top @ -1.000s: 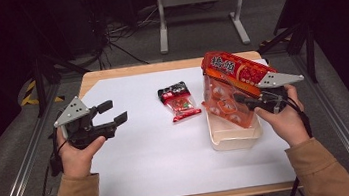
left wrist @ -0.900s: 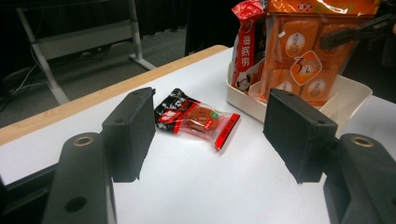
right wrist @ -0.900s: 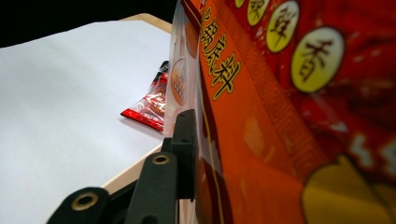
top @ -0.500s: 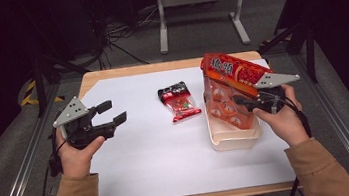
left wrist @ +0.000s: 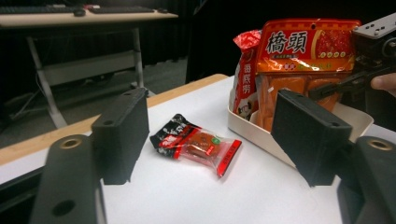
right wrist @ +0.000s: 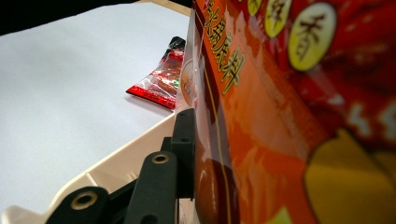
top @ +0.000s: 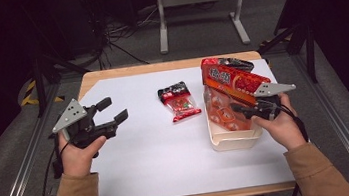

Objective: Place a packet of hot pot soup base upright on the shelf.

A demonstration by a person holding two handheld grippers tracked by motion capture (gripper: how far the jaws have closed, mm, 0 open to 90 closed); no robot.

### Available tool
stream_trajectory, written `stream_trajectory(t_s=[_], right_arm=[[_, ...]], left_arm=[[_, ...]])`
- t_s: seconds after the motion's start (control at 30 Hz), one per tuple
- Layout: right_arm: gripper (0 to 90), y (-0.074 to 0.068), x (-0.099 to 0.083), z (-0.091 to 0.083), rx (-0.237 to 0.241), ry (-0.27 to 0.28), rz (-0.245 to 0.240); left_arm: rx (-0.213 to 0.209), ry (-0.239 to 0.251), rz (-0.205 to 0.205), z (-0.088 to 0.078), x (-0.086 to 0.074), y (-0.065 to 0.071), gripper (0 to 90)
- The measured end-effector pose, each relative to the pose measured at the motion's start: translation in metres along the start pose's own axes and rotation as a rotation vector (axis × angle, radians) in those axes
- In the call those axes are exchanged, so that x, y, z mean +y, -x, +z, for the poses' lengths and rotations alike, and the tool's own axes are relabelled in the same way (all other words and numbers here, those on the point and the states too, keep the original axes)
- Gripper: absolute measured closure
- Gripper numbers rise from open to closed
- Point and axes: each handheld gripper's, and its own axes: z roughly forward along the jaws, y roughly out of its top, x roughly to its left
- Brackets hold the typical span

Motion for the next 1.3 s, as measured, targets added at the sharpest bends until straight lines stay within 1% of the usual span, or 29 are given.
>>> stream_trajectory(t_s=[0.1,0.23,0.27,0.3,0.33,0.4,0.43,0.47,0.5,0.53,0.63,0.67,0.7,0.73,0.77,0.83,0.87,0.97,1.03,1.07,1.1,1.13,1.2,1.27,1.3], right_arm=[[69.6,0.002,-0.004,-0.002,0.005,0.009,0.015],[69.3,0.002,-0.003,-0.003,0.016,0.016,-0.005],[68.5,0.002,-0.003,-0.003,0.017,0.016,-0.005],[65.7,0.003,-0.003,-0.004,0.015,0.013,-0.005],[62.4,0.004,-0.003,-0.005,0.005,0.019,-0.009],[58.1,0.005,-0.003,-0.009,0.004,0.043,0.004],[54.7,0.006,-0.003,-0.012,0.007,0.055,0.018],[52.3,0.007,-0.003,-0.014,0.005,0.07,0.025],[50.1,0.007,-0.002,-0.018,0.002,0.082,0.028],[47.4,0.008,-0.002,-0.02,0.004,0.087,0.031],[40.3,0.009,-0.002,-0.025,0.008,0.096,0.043],[40.3,0.009,-0.002,-0.025,0.008,0.096,0.043],[38.1,0.01,-0.002,-0.028,0.01,0.104,0.05],[33.7,0.011,-0.003,-0.032,0.012,0.111,0.054],[33.7,0.011,-0.003,-0.032,0.012,0.111,0.054],[30.1,0.012,-0.004,-0.039,0.023,0.106,0.056],[30.1,0.012,-0.004,-0.039,0.023,0.106,0.056],[28.8,0.012,-0.005,-0.046,0.022,0.107,0.044],[29.2,0.012,-0.005,-0.051,0.017,0.106,0.045],[29.2,0.012,-0.005,-0.054,0.021,0.108,0.046],[29.9,0.012,-0.005,-0.057,0.023,0.109,0.041],[31.1,0.013,-0.006,-0.06,0.027,0.104,0.036],[36.5,0.014,-0.006,-0.066,0.031,0.092,0.022],[40.4,0.014,-0.007,-0.071,0.037,0.083,0.02],[42.2,0.015,-0.008,-0.074,0.043,0.076,0.019]], left_arm=[[-0.006,-0.041,-0.006,0.006,-0.002,0.0,23.2],[-0.007,-0.086,0.009,0.015,-0.004,0.001,18.2],[-0.009,-0.096,0.015,0.017,-0.005,0.001,17.6],[-0.007,-0.102,0.015,0.019,-0.005,0.001,16.7],[-0.01,-0.11,0.008,0.02,-0.006,0.001,15.9],[-0.01,-0.128,-0.037,0.023,-0.007,-0.001,11.7],[-0.006,-0.13,-0.027,0.024,-0.007,-0.003,10.3],[-0.008,-0.129,-0.038,0.025,-0.008,-0.003,10.9],[-0.011,-0.13,-0.032,0.026,-0.008,-0.004,11.1],[-0.01,-0.129,-0.041,0.027,-0.008,-0.004,10.9],[-0.013,-0.127,-0.047,0.028,-0.008,-0.005,9.0],[-0.014,-0.123,-0.054,0.029,-0.008,-0.005,9.0],[-0.018,-0.119,-0.051,0.03,-0.008,-0.006,7.5],[-0.023,-0.121,-0.044,0.031,-0.009,-0.006,4.1],[-0.023,-0.121,-0.044,0.031,-0.009,-0.006,3.5],[-0.012,-0.122,-0.045,0.033,-0.01,-0.008,3.3],[-0.005,-0.124,-0.059,0.034,-0.01,-0.008,3.3],[-0.007,-0.122,-0.073,0.036,-0.011,-0.011,4.3],[-0.001,-0.119,-0.066,0.037,-0.011,-0.011,8.3],[-0.003,-0.11,-0.065,0.038,-0.011,-0.012,9.6],[-0.009,-0.102,-0.071,0.038,-0.011,-0.012,12.5],[-0.012,-0.105,-0.07,0.039,-0.011,-0.013,14.8],[-0.016,-0.104,-0.073,0.041,-0.011,-0.013,18.7],[-0.022,-0.106,-0.073,0.044,-0.011,-0.014,21.8],[-0.023,-0.114,-0.069,0.046,-0.011,-0.015,22.8]])
